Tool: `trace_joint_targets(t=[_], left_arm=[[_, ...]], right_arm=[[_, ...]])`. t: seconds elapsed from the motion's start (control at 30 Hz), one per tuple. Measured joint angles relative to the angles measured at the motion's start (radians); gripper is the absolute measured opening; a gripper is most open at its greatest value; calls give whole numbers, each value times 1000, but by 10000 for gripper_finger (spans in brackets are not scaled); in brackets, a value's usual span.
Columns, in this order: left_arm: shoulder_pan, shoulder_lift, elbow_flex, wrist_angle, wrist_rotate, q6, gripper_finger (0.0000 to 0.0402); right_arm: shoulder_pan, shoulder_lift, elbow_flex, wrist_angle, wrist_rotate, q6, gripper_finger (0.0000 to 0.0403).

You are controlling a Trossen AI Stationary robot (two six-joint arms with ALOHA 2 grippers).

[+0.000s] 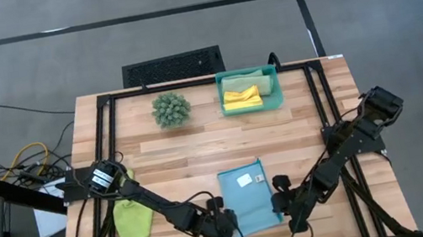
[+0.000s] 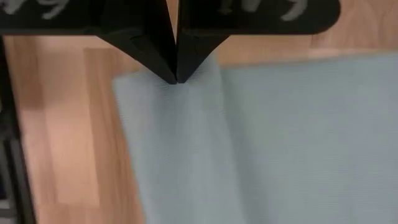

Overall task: Roll microfiber towels into tight, uniform cylinder then place into a basket
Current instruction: Roll the blue microfiber cloth

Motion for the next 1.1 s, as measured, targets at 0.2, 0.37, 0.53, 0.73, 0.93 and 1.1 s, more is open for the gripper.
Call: trace_joint_targets(t=[0.2,0.37,0.53,0.73,0.93,1.1], left_arm=[[0,-5,46,-2,-43,59,0],[3,-4,38,2,-71,78,0],[7,4,36,-6,-89,104,0],[10,5,36,14,-96,122,0],[10,5,36,1,-117,123,0],[10,5,36,-2,-121,123,0]], right_arm=[[32,0,7,-45,-52,51,18],[52,0,49,-117,-42,70,17],[48,0,66,-88,8,48,15],[7,0,67,-87,27,35,19],[28,0,55,-83,-3,35,15],[25,0,17,-53,-2,49,18]])
